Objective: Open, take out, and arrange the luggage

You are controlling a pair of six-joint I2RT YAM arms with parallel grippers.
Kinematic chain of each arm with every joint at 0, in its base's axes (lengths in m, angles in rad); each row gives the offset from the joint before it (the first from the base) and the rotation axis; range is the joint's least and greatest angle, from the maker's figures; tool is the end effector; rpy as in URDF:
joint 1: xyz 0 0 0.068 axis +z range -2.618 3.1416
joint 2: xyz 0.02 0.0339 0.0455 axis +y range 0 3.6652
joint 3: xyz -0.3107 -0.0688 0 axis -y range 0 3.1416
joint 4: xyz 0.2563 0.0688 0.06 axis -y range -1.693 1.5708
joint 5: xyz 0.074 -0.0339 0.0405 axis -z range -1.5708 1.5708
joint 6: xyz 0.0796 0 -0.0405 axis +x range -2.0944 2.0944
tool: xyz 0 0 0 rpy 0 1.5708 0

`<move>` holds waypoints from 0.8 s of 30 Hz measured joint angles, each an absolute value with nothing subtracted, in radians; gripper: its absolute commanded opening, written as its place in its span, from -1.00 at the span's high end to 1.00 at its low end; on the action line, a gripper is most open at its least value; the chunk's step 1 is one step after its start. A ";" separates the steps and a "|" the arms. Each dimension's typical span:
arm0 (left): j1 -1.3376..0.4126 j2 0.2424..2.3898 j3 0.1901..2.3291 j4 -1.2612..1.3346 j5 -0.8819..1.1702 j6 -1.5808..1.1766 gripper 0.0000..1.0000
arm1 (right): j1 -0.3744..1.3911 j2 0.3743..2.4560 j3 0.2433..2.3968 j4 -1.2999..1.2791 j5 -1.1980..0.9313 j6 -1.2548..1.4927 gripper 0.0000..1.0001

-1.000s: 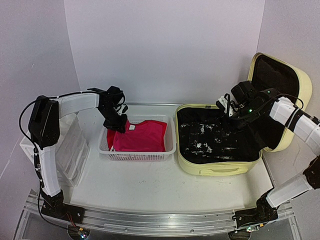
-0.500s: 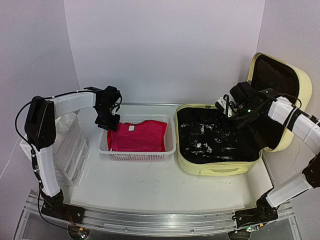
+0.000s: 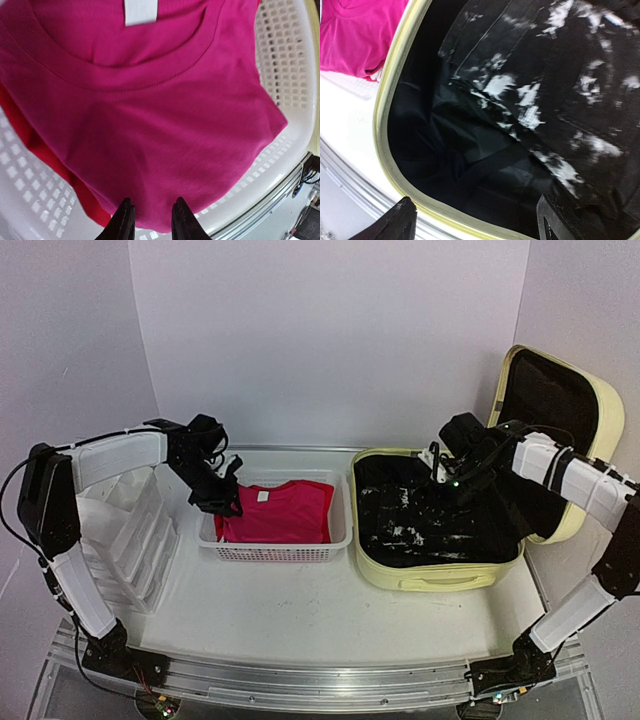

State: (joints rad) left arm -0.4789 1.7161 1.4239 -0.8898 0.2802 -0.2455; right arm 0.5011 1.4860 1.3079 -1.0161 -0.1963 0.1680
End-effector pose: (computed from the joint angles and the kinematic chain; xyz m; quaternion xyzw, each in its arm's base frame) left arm 0.3313 -0.1968 0.2653 0.1399 0.9618 -0.1959 0.1303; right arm 0.2666 0.1637 0.2953 -0.1802 0.9610 0.1521 0.1444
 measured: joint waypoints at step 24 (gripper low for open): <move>-0.508 1.676 1.339 -0.839 0.170 -0.233 -0.08 | 0.577 1.891 1.555 -0.999 -0.066 -0.014 -0.82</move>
